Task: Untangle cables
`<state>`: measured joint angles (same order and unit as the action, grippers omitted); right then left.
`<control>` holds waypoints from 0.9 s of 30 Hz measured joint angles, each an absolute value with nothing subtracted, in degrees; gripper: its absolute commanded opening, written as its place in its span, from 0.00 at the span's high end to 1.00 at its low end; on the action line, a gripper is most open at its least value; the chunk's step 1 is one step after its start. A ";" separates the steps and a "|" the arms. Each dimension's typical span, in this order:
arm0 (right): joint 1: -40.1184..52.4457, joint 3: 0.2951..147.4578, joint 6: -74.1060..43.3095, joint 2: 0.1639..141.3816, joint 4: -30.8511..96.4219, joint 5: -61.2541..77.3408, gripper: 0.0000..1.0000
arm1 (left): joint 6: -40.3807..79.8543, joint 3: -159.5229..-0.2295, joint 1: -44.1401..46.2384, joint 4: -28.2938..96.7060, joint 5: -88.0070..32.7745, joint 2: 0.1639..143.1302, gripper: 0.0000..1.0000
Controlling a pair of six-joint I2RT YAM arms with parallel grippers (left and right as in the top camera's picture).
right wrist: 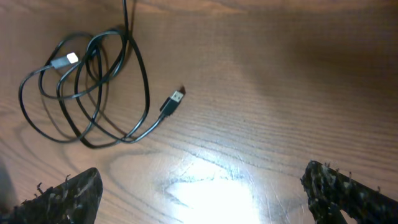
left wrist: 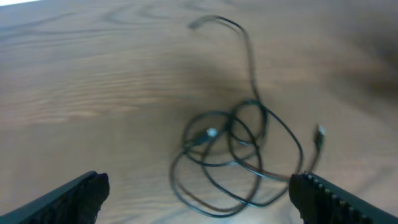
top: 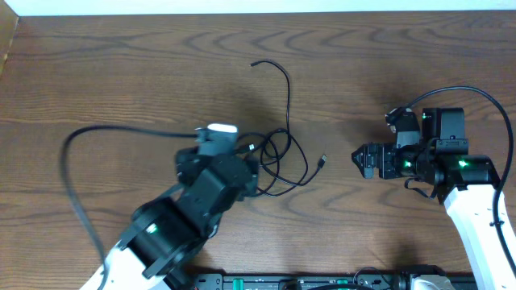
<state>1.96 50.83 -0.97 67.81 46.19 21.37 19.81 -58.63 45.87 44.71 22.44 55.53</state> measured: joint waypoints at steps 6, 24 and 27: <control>1.96 50.83 0.19 67.81 49.01 20.18 0.01 | 11.03 -58.54 45.32 39.72 15.86 62.30 0.03; 1.96 50.83 0.54 67.83 51.24 17.15 0.01 | 4.01 -58.52 3.44 36.01 -16.93 64.69 0.03; 1.96 50.83 0.54 67.81 51.70 17.12 0.01 | 3.53 -58.52 2.98 36.23 -20.45 64.69 0.02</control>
